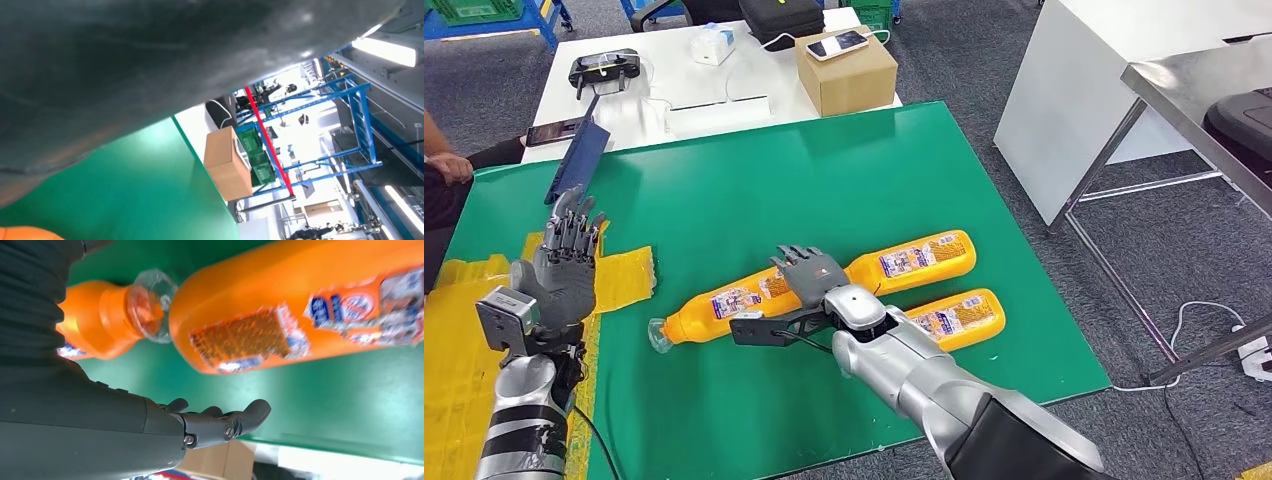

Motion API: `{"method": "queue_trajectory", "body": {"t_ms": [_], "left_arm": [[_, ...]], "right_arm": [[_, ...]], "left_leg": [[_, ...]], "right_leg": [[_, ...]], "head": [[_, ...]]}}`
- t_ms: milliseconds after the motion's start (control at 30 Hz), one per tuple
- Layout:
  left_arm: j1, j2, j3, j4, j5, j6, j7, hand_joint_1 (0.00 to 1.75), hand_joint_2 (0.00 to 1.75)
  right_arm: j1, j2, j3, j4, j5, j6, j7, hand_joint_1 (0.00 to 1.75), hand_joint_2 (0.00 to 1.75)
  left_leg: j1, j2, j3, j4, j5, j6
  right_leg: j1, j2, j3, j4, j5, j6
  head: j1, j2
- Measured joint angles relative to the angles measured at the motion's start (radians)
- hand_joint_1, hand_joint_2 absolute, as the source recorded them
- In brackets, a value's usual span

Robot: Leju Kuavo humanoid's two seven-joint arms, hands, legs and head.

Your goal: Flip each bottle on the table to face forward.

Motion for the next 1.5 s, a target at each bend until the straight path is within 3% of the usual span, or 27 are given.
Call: {"method": "queue_trajectory", "body": {"t_ms": [133, 367, 500, 600, 800, 933, 1033, 1167, 1333, 1500], "left_arm": [[0.009, -0.001, -0.006, 0.000, 0.010, 0.007, 0.000, 0.00, 0.00], [0.030, -0.001, -0.007, -0.002, 0.016, 0.007, 0.000, 0.00, 0.00], [0.055, -0.001, 0.001, -0.017, 0.021, 0.018, 0.000, 0.00, 1.75], [0.150, -0.005, 0.038, -0.092, 0.046, 0.026, -0.002, 0.00, 1.75], [0.368, -0.041, 0.166, -0.275, 0.092, 0.006, -0.003, 0.00, 1.75], [0.422, -0.060, 0.213, -0.334, 0.089, 0.001, -0.004, 0.00, 0.00], [0.452, -0.084, 0.245, -0.370, 0.082, -0.008, -0.004, 0.00, 0.00], [0.504, -0.127, 0.307, -0.428, 0.086, -0.047, -0.004, 0.00, 0.00], [0.530, -0.176, 0.390, -0.474, 0.085, -0.113, -0.004, 0.00, 0.00], [0.533, -0.208, 0.446, -0.493, 0.078, -0.151, -0.004, 0.00, 0.00]], "right_arm": [[-0.005, 0.000, 0.003, 0.003, 0.016, -0.061, 0.016, 0.00, 1.75], [-0.008, 0.000, 0.013, 0.002, 0.020, -0.075, 0.026, 0.00, 1.75], [-0.004, 0.001, 0.017, -0.024, 0.005, -0.184, -0.053, 0.00, 1.75], [0.054, -0.005, 0.002, -0.179, 0.033, -0.274, -0.152, 0.00, 1.75], [0.331, -0.102, -0.043, -0.738, 0.161, -0.194, -0.203, 0.00, 1.75], [0.412, -0.152, -0.058, -0.917, 0.160, -0.182, -0.227, 0.00, 1.75], [0.476, -0.191, -0.070, -0.998, 0.162, -0.180, -0.273, 0.00, 1.75], [0.611, -0.290, -0.088, -1.120, 0.187, -0.195, -0.313, 0.00, 1.75], [0.760, -0.407, -0.133, -1.219, 0.263, -0.184, -0.274, 0.00, 1.75], [0.855, -0.477, -0.196, -1.250, 0.309, -0.171, -0.230, 0.00, 1.75]], "left_leg": [[0.000, 0.000, 0.000, 0.000, 0.000, 0.000], [0.000, 0.000, 0.000, 0.000, 0.000, 0.000], [0.000, 0.001, -0.001, 0.000, 0.000, 0.000], [0.001, 0.006, 0.001, -0.001, -0.003, -0.002], [0.001, 0.001, -0.001, 0.000, -0.007, -0.002], [0.001, 0.000, -0.002, -0.001, -0.008, -0.001], [0.001, 0.000, 0.000, -0.001, -0.008, -0.001], [0.000, 0.000, 0.000, 0.000, -0.009, -0.001], [0.000, 0.000, 0.000, -0.001, -0.011, 0.001], [0.000, 0.000, 0.000, -0.001, -0.011, 0.001]], "right_leg": [[0.000, 0.000, 0.000, 0.000, 0.000, 0.000], [0.000, 0.000, 0.000, 0.000, 0.000, 0.000], [0.000, 0.001, 0.000, 0.001, 0.000, 0.000], [0.000, 0.006, 0.000, 0.001, -0.001, 0.000], [0.001, 0.002, -0.001, 0.000, -0.007, -0.001], [0.001, 0.002, -0.001, -0.001, -0.007, -0.001], [0.000, 0.002, 0.001, -0.001, -0.007, -0.001], [0.000, 0.002, 0.001, -0.001, -0.007, -0.001], [0.000, 0.002, 0.001, -0.002, -0.007, 0.000], [0.000, 0.002, 0.002, -0.002, -0.007, 0.000]], "head": [[0.000, 0.000], [0.000, 0.000], [0.000, 0.000], [0.000, 0.000], [0.000, 0.000], [0.000, 0.000], [0.000, 0.000], [0.000, 0.000], [0.000, 0.000], [0.000, 0.000]]}}
